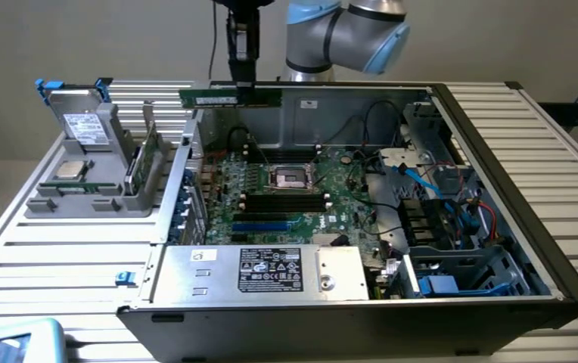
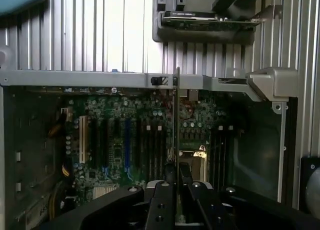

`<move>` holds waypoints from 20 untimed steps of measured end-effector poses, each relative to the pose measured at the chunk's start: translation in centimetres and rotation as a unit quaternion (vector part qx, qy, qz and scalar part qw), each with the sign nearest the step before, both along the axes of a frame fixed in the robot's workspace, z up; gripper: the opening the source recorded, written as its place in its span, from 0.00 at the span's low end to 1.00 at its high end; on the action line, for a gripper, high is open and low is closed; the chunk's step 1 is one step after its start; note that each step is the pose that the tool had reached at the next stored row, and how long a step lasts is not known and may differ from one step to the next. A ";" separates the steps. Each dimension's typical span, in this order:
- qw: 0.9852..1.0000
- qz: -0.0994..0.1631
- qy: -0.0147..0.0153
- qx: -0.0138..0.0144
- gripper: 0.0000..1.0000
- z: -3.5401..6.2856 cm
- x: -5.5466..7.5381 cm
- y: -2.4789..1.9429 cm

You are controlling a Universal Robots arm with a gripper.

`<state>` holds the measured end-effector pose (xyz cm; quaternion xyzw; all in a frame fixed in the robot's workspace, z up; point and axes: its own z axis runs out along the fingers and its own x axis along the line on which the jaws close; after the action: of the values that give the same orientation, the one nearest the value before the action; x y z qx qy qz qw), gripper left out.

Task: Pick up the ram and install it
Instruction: 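Pick up the ram and move it above insertion slot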

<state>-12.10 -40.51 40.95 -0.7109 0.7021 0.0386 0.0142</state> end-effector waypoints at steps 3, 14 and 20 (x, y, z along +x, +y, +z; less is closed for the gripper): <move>1.000 0.000 0.000 -0.003 0.15 -0.08 1.4 0.00; 1.000 0.000 -0.001 -0.017 0.15 -0.90 4.6 -0.02; 1.000 -0.003 -0.001 -0.020 0.15 -1.09 5.8 0.26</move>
<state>-6.32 -40.25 39.86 -0.7091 0.7047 0.0243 0.0008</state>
